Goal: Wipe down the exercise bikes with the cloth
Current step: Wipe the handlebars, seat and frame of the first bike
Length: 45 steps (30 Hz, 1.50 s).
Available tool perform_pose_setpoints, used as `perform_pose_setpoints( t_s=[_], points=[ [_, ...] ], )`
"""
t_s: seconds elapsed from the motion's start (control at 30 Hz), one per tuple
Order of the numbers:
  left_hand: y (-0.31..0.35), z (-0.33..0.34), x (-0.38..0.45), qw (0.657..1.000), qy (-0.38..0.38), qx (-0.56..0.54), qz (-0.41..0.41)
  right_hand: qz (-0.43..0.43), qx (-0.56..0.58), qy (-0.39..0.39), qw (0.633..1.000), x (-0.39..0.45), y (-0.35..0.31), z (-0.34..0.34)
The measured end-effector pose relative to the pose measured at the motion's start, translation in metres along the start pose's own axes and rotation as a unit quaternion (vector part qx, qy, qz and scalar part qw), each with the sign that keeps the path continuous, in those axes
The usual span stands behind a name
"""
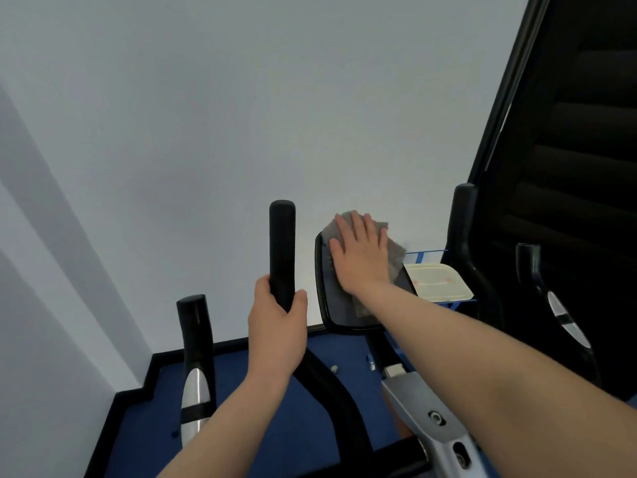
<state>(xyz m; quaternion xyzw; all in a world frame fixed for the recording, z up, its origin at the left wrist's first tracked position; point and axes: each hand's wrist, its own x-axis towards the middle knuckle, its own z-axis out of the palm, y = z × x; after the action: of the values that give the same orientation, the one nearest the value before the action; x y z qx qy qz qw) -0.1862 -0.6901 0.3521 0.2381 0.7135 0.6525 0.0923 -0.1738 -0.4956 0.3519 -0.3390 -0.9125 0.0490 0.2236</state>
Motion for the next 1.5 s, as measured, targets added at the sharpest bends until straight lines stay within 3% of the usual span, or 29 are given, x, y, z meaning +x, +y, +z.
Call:
perform_pose_setpoints(
  t_s=[0.07,0.13,0.2,0.23,0.33,0.4,0.5,0.57,0.67,0.77,0.83,0.9,1.03,1.17,1.33,1.5],
  points=[
    [0.000,-0.001,0.000,1.000,-0.006,-0.001,0.000,-0.106,-0.010,-0.006,0.994,-0.026,-0.007,0.010],
    [-0.002,-0.001,0.001,1.000,-0.005,-0.002,0.001,-0.245,-0.010,-0.030,0.969,-0.062,0.016,0.013],
    [-0.002,0.000,0.001,1.000,0.002,-0.004,0.002,-0.325,-0.020,-0.058,0.944,-0.074,0.049,0.007],
    [-0.003,0.001,0.001,1.000,0.005,-0.005,0.002,-0.309,-0.026,-0.064,0.949,-0.067,0.060,0.003],
    [-0.001,0.001,0.002,1.000,0.005,-0.002,-0.001,-0.071,-0.028,-0.017,0.997,-0.038,0.048,-0.003],
    [0.000,-0.001,0.002,1.000,0.002,-0.002,-0.004,0.002,-0.022,0.002,1.000,-0.042,0.021,0.001],
    [0.000,0.000,0.002,1.000,-0.005,0.000,-0.004,-0.154,-0.029,-0.029,0.987,-0.087,0.023,0.012],
    [-0.001,0.000,0.003,1.000,-0.008,0.001,-0.006,-0.191,-0.020,-0.045,0.980,-0.093,0.048,0.007],
    [-0.003,-0.001,0.002,1.000,-0.008,0.001,-0.009,0.017,-0.021,-0.009,1.000,-0.079,0.051,0.007],
    [-0.004,-0.002,0.002,1.000,-0.008,-0.008,-0.007,0.208,0.025,0.036,0.977,-0.057,0.032,0.009],
    [-0.004,0.000,0.002,1.000,-0.004,-0.012,-0.004,0.285,0.050,0.027,0.957,-0.036,0.024,0.006],
    [-0.005,0.001,0.001,1.000,0.002,-0.016,0.001,0.305,0.048,0.023,0.951,-0.014,0.017,0.004],
    [-0.006,0.001,0.002,1.000,0.007,-0.019,0.005,0.210,0.011,0.044,0.977,0.013,0.013,0.005],
    [-0.005,0.001,0.001,1.000,0.010,-0.012,0.007,-0.021,-0.001,0.033,0.999,0.027,0.016,0.004],
    [-0.003,0.001,0.002,1.000,0.000,-0.015,0.007,-0.253,0.006,-0.016,0.967,0.010,0.005,0.002],
    [-0.003,-0.001,0.002,1.000,-0.007,-0.012,0.005,-0.338,0.003,-0.039,0.940,-0.041,0.011,0.009]
  ],
)
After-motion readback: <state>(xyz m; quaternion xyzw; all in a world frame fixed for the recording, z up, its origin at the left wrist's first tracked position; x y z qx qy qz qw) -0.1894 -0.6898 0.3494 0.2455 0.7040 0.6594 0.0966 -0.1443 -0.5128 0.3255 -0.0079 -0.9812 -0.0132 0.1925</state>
